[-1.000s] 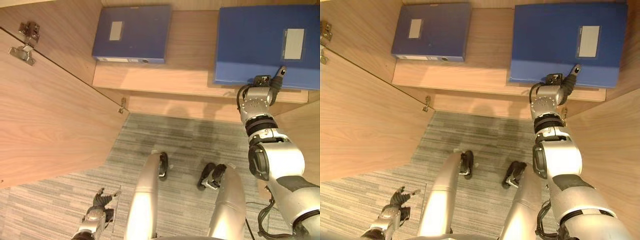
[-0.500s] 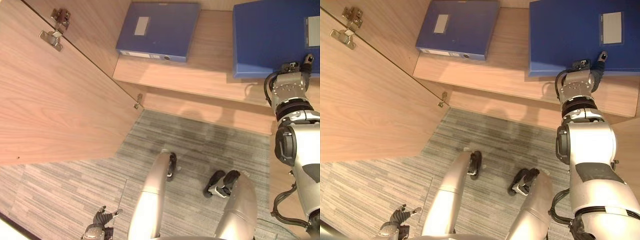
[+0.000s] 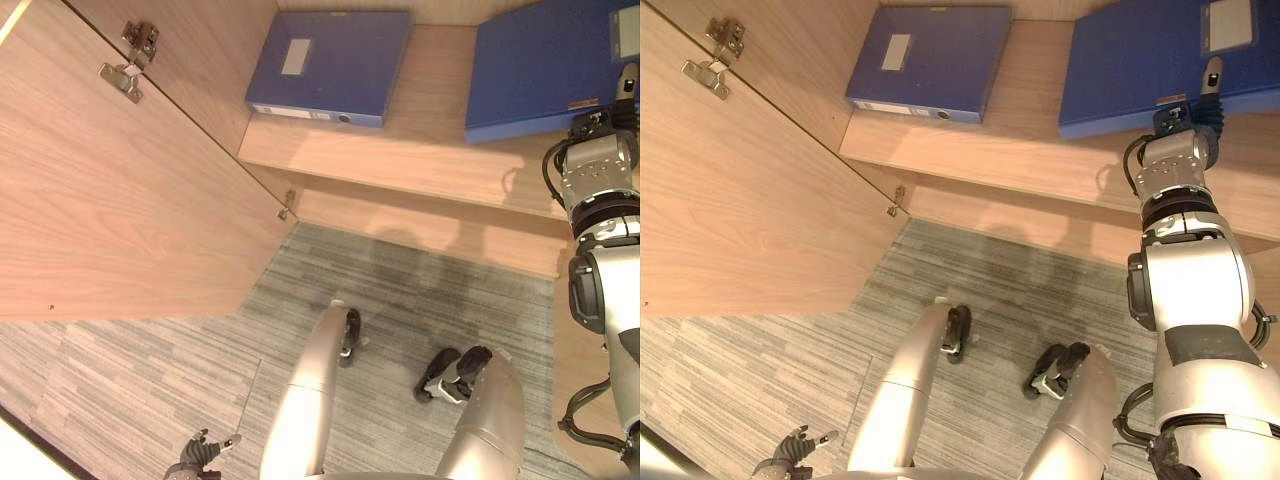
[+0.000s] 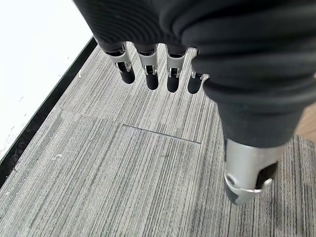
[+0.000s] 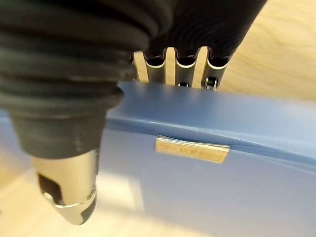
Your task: Put the empty folder in the office cabinet
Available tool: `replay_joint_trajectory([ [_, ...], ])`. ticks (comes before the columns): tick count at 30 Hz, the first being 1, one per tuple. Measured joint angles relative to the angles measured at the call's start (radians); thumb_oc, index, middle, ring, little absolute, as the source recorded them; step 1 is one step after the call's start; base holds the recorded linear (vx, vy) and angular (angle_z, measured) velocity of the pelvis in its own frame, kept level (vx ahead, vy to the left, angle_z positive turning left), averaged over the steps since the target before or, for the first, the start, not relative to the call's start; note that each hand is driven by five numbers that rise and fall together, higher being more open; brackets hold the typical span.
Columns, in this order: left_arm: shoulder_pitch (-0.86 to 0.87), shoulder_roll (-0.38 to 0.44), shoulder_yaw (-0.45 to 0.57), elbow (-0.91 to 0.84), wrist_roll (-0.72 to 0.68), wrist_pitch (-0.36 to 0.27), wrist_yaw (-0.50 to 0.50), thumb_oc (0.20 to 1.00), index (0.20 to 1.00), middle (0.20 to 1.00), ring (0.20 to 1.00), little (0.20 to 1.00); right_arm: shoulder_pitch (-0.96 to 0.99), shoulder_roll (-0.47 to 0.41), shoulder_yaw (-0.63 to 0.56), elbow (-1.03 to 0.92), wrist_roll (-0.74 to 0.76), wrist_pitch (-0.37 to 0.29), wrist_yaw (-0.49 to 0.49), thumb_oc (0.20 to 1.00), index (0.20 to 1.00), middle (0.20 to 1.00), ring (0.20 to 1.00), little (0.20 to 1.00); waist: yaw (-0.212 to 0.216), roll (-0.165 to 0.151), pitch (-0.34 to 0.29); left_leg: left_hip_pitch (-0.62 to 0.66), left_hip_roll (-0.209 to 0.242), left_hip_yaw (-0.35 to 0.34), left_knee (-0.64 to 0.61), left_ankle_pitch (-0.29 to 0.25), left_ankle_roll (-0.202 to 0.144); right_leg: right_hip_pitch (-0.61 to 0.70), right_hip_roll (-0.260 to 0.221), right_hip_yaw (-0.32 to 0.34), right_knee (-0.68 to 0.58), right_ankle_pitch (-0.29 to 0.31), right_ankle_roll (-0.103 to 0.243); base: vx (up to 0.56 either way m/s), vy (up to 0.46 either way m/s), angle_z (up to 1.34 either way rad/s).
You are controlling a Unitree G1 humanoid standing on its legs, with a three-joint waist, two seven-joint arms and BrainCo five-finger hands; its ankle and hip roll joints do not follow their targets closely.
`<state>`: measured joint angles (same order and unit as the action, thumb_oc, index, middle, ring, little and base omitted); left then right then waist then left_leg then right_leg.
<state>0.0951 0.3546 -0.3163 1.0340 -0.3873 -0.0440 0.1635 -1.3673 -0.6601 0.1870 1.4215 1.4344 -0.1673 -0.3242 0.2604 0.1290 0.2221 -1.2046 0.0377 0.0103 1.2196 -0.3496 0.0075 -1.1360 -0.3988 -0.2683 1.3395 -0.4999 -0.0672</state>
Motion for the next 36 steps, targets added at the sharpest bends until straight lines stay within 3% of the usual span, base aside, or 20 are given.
replay_joint_trajectory([
  [13, 0.000, 0.002, 0.001, -0.021, 0.000, 0.000, -0.024, 1.000, 1.000, 1.000, 1.000, 1.000, 0.000, 0.010, -0.006, 0.006, 0.000, 0.026, 0.044, 1.000, 1.000, 1.000, 1.000, 1.000, 0.017, 0.003, 0.003, -0.016, -0.010, -0.006, 0.005, 0.000, 0.000, -0.013, -0.010, 0.000, 0.011, -0.003, 0.001, -0.01, 0.000, 0.02],
  [17, 0.000, 0.003, 0.001, -0.021, 0.000, 0.000, -0.028, 1.000, 1.000, 1.000, 1.000, 1.000, -0.012, 0.008, 0.055, 0.071, -0.049, 0.090, 0.066, 1.000, 1.000, 1.000, 1.000, 1.000, 0.020, 0.004, 0.003, -0.022, -0.010, -0.009, 0.008, 0.000, 0.000, -0.017, -0.010, -0.003, 0.013, -0.004, 0.002, 0.00, 0.000, 0.00],
  [20, 0.000, 0.005, 0.005, -0.012, 0.000, -0.002, -0.039, 1.000, 1.000, 1.000, 1.000, 1.000, -0.042, -0.019, 0.325, 0.072, -0.349, 0.210, 0.132, 1.000, 1.000, 1.000, 1.000, 1.000, 0.017, 0.002, 0.004, -0.036, -0.010, -0.015, 0.014, 0.000, 0.000, -0.023, -0.010, -0.010, 0.015, -0.003, 0.002, 0.00, 0.000, 0.00],
  [22, 0.002, 0.005, 0.005, 0.001, 0.000, -0.005, -0.047, 1.000, 1.000, 1.000, 1.000, 1.000, -0.055, -0.031, 0.400, 0.069, -0.566, 0.243, 0.173, 1.000, 1.000, 1.000, 1.000, 1.000, 0.011, -0.005, 0.009, -0.039, -0.013, -0.015, 0.012, 0.001, -0.002, -0.025, -0.015, -0.010, 0.015, -0.003, 0.002, -0.04, 0.020, 0.03],
  [24, 0.001, 0.005, 0.010, 0.017, 0.000, -0.006, -0.052, 1.000, 1.000, 1.000, 1.000, 1.000, -0.061, -0.034, 0.598, 0.040, -0.878, 0.243, 0.187, 1.000, 1.000, 1.000, 1.000, 1.000, 0.002, -0.020, 0.018, -0.040, -0.014, -0.015, 0.011, 0.002, -0.002, -0.029, -0.019, -0.010, 0.014, -0.003, 0.002, -0.02, 0.018, 0.03],
  [25, 0.002, 0.005, 0.022, 0.019, 0.001, -0.009, -0.056, 1.000, 1.000, 1.000, 1.000, 1.000, -0.062, -0.032, 0.748, 0.016, -1.105, 0.243, 0.193, 1.000, 1.000, 1.000, 1.000, 1.000, -0.009, -0.030, 0.024, -0.040, -0.014, -0.014, 0.006, 0.003, -0.004, -0.030, -0.022, -0.011, 0.012, -0.003, 0.002, -0.01, 0.007, 0.03],
  [26, 0.001, 0.005, 0.044, 0.020, 0.002, -0.010, -0.057, 1.000, 1.000, 1.000, 1.000, 1.000, -0.053, -0.038, 0.786, -0.012, -1.195, 0.244, 0.194, 1.000, 1.000, 1.000, 1.000, 1.000, -0.015, -0.036, 0.027, -0.039, -0.014, -0.013, 0.002, 0.004, -0.006, -0.029, -0.022, -0.011, 0.009, -0.003, 0.002, 0.00, 0.000, 0.00],
  [28, 0.001, 0.008, 0.072, 0.022, 0.003, -0.018, -0.057, 1.000, 1.000, 1.000, 1.000, 1.000, -0.049, -0.038, 0.744, -0.038, -1.391, 0.249, 0.225, 1.000, 1.000, 1.000, 1.000, 1.000, -0.019, -0.041, 0.029, -0.039, -0.014, -0.012, 0.001, 0.005, -0.008, -0.029, -0.023, -0.011, 0.007, -0.003, 0.002, 0.00, 0.000, 0.00],
  [31, 0.001, 0.010, 0.083, 0.017, 0.006, -0.028, -0.059, 1.000, 1.000, 1.000, 1.000, 1.000, -0.037, -0.031, 0.748, -0.041, -1.545, 0.260, 0.243, 1.000, 1.000, 1.000, 1.000, 1.000, -0.024, -0.041, 0.029, -0.032, -0.015, -0.011, -0.006, 0.005, -0.008, -0.020, -0.022, -0.012, -0.002, 0.001, 0.006, 0.00, 0.000, 0.00],
  [36, -0.029, 0.008, 0.070, 0.026, 0.052, -0.028, -0.068, 1.000, 1.000, 1.000, 1.000, 1.000, -0.004, 0.005, 0.715, -0.035, -1.663, 0.287, 0.257, 1.000, 1.000, 1.000, 1.000, 1.000, -0.029, -0.045, 0.028, 0.011, -0.016, -0.003, -0.052, 0.016, -0.008, 0.017, -0.020, -0.016, -0.045, 0.014, 0.008, -0.03, 0.000, -0.01],
])
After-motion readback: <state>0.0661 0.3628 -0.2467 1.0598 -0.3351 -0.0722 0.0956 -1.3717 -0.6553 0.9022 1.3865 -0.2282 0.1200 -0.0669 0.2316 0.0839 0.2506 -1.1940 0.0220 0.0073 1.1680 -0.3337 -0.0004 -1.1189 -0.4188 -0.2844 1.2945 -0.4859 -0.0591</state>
